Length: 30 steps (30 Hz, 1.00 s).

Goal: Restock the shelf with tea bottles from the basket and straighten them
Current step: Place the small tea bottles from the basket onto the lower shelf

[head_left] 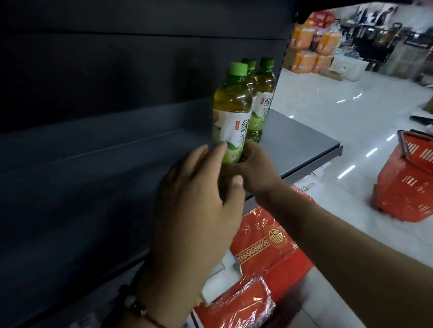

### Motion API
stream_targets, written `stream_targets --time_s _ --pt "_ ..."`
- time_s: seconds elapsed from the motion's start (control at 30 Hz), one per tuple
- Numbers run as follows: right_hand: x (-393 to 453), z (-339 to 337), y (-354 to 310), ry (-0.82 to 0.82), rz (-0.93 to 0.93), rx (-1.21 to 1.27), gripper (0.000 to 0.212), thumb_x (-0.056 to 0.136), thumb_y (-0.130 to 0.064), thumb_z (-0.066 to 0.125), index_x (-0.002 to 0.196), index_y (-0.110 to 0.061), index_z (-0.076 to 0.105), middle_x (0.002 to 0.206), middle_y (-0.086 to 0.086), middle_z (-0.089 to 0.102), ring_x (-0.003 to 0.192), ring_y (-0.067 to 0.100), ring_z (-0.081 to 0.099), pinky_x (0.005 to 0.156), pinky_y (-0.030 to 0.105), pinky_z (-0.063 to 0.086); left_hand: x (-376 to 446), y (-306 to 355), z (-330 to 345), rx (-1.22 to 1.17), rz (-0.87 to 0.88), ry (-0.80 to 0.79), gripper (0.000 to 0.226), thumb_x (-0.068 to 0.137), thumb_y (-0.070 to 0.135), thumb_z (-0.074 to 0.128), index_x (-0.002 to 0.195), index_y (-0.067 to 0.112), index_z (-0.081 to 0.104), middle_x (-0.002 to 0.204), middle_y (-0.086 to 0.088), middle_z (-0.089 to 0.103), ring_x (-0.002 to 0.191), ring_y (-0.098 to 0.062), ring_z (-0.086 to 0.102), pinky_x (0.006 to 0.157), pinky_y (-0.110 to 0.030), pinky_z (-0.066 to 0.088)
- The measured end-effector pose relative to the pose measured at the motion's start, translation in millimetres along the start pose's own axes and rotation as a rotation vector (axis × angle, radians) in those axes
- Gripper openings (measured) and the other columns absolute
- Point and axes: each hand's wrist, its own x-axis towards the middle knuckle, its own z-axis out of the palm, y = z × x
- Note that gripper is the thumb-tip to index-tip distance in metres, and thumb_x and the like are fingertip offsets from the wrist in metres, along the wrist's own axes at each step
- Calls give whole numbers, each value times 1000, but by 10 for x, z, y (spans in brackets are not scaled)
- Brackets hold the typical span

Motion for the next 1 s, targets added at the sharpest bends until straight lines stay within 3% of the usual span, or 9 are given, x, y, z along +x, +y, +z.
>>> stream_targets --time_s 0.07,0.23,0.43,0.6,0.73,0.87,1.0 --pt "175 123 72 83 -19 -96 59 65 -33 81 118 -18 62 110 0 72 102 18 68 84 33 56 -54 -10 -3 119 -9 -90 57 92 47 49 145 39 30 153 13 28 140 -14 26 109 -36 30" --pt "439 345 175 219 -78 -225 68 64 -44 84 122 -19 59 120 5 65 108 22 63 92 43 54 -86 -123 47 269 -127 -297 63 94 54 38 149 42 10 160 9 7 147 -18 2 117 -40 16" --pt "596 465 154 299 -35 -224 64 71 -33 86 120 -13 50 126 7 59 114 24 57 91 38 50 -74 -233 93 260 -166 -318 62 93 52 41 148 43 15 159 8 9 146 -18 7 116 -40 18" --pt "690 463 138 319 -20 -228 59 71 -32 86 113 -13 49 124 8 60 112 26 58 92 41 51 -50 -246 145 253 -167 -307 63 94 51 43 148 42 14 160 6 8 146 -21 8 115 -40 20" --pt "723 430 96 293 -4 -246 60 71 -31 86 114 -12 48 124 9 60 114 27 58 94 42 51 -49 -194 167 269 -134 -315 63 95 49 42 149 41 12 160 5 6 146 -23 8 114 -41 23" --pt "596 290 11 151 -3 -266 63 79 -33 80 127 -11 46 133 9 58 120 25 56 94 36 48 -45 -165 167 280 -98 -314 62 95 50 41 149 41 11 160 6 6 146 -21 8 114 -41 23" --pt "109 -55 -23 -14 -64 -472 63 91 -36 67 143 -13 38 142 11 50 128 27 51 100 35 44 -100 -76 223 287 -49 -332 62 95 49 41 149 40 13 160 5 7 146 -22 10 113 -41 24"
